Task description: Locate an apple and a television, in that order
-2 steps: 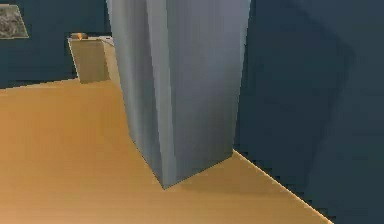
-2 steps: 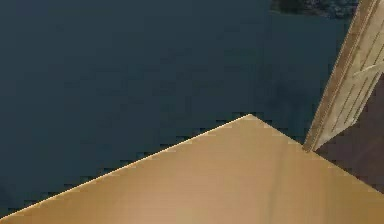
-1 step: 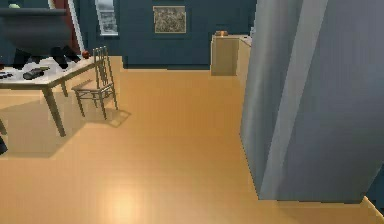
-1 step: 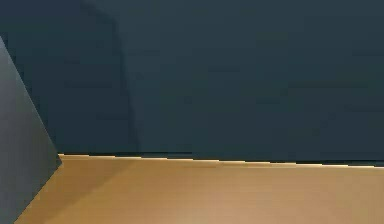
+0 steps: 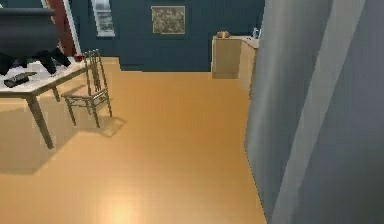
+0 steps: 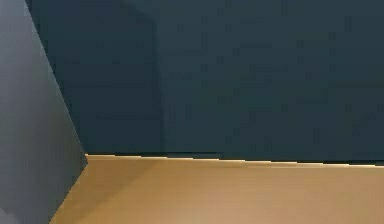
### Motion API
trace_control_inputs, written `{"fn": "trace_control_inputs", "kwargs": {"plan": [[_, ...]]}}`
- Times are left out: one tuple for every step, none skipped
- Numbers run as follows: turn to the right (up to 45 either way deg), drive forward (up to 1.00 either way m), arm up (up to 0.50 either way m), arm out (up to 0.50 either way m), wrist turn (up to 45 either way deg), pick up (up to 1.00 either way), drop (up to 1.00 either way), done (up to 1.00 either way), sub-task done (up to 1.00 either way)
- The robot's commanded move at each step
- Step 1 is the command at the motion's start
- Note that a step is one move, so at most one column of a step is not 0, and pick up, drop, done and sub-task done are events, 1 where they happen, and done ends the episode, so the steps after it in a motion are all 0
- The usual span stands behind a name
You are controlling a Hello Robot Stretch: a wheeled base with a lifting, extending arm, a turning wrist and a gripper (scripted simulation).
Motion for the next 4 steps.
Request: {"fn": "trace_control_inputs", "kwargs": {"plan": [[-12.0,0.00,0.00,0.00,0.0,0.00,0.00,0.00,0.00],[0.0,1.00,0.00,0.00,0.0,0.00,0.00,0.00,0.00],[-3.0,0.00,0.00,0.00,0.0,0.00,0.00,0.00,0.00],[0.0,1.00,0.00,0.00,0.0,0.00,0.00,0.00,0.00]]}}
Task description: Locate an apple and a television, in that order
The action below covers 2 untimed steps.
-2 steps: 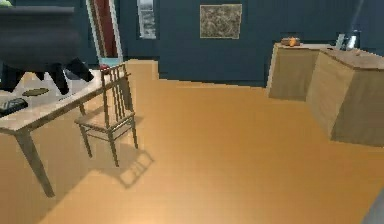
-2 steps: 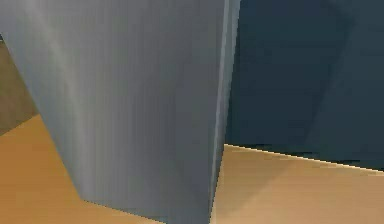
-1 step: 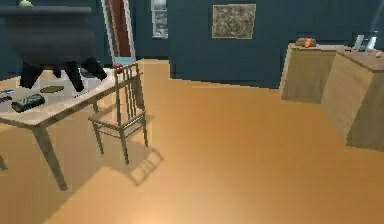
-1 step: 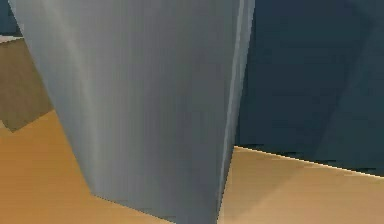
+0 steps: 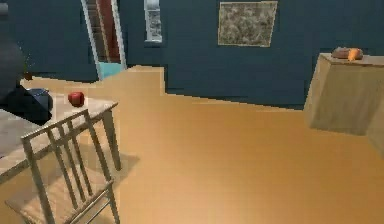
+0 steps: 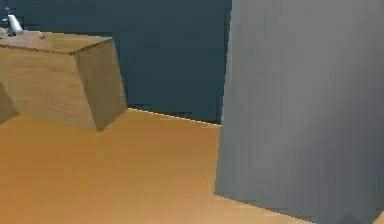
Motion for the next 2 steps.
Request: {"fn": "trace_control_inputs", "kwargs": {"plan": [[0.0,0.85,0.00,0.00,0.0,0.00,0.00,0.00,0.00],[-45.0,0.00,0.00,0.00,0.0,0.00,0.00,0.00,0.00]]}}
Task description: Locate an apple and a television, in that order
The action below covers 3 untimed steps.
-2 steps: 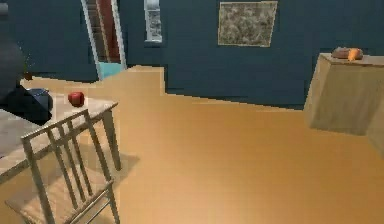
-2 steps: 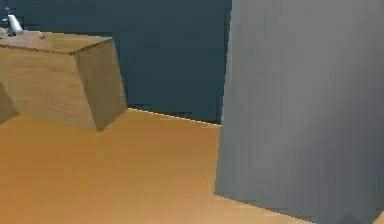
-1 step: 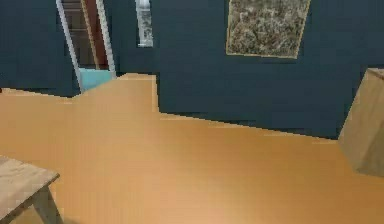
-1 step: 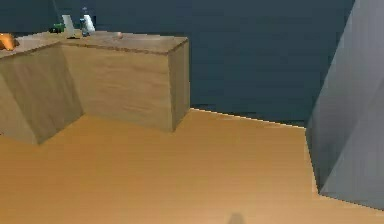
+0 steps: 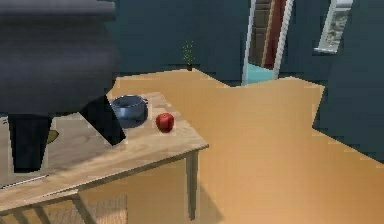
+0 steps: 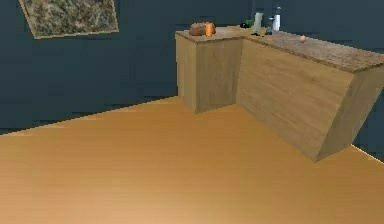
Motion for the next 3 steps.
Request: {"fn": "trace_control_inputs", "kwargs": {"plan": [[0.0,0.00,0.00,0.00,0.0,0.00,0.00,0.00,1.00],[-45.0,0.00,0.00,0.00,0.0,0.00,0.00,0.00,0.00],[-45.0,0.00,0.00,0.00,0.0,0.00,0.00,0.00,0.00]]}}
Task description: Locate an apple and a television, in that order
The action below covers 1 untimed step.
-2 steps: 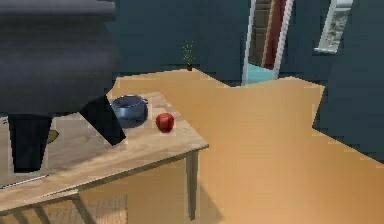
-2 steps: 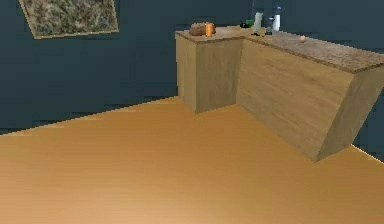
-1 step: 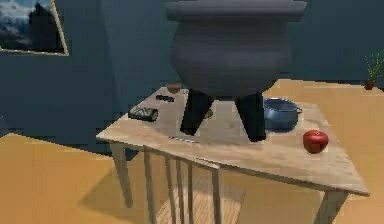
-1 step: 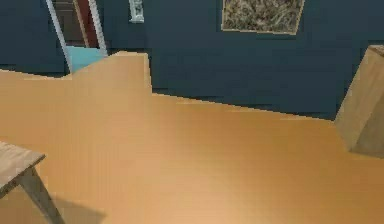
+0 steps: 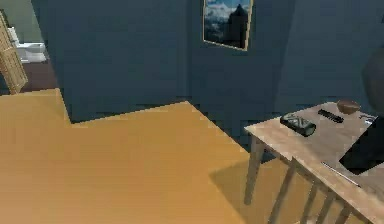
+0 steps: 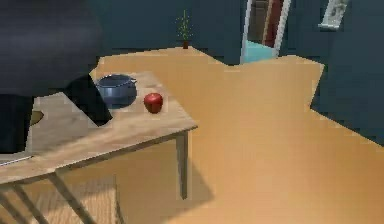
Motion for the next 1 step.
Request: {"fn": "trace_control_inputs", "kwargs": {"plan": [[-42.0,0.00,0.00,0.00,0.0,0.00,0.00,0.00,0.00]]}}
